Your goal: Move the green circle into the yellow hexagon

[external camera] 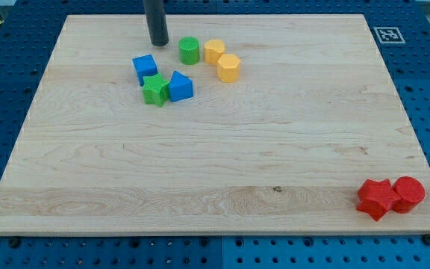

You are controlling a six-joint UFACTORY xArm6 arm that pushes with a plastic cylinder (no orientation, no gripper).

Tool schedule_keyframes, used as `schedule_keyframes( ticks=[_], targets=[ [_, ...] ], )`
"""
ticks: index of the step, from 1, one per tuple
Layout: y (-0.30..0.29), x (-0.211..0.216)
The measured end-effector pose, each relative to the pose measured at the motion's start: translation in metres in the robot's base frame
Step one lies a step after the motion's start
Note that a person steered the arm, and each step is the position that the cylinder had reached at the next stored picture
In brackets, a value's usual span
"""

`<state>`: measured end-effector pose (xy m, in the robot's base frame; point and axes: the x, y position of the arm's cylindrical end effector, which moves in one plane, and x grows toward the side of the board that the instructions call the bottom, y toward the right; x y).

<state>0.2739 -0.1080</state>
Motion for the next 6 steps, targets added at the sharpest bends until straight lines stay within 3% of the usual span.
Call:
schedule_keyframes(
  ticks=[2,4,6],
  targets=[
    [0.021,0.02],
    [0.078,0.021],
    [0.093,0.022]
  ],
)
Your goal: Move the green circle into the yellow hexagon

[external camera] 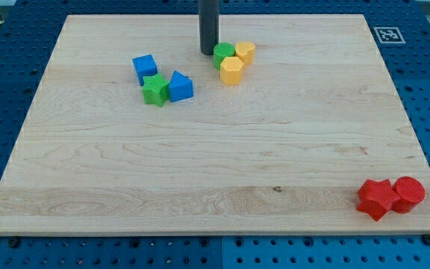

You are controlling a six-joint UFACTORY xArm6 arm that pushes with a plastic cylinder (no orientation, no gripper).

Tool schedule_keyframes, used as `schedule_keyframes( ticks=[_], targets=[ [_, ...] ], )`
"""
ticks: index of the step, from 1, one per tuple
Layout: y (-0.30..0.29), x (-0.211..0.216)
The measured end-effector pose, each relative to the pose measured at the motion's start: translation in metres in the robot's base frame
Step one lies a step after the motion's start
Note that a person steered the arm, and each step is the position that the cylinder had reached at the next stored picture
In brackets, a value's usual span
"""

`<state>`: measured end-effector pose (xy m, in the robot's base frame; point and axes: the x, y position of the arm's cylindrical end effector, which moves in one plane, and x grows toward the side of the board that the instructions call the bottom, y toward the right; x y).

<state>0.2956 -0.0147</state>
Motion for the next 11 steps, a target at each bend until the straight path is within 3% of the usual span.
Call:
schedule_keyframes(
  ticks=[2,5,8,11],
  targets=[
    [0.004,0.015],
    [0.04,-0.022],
    [0.029,0.024],
    [0.028,0.102]
  ],
)
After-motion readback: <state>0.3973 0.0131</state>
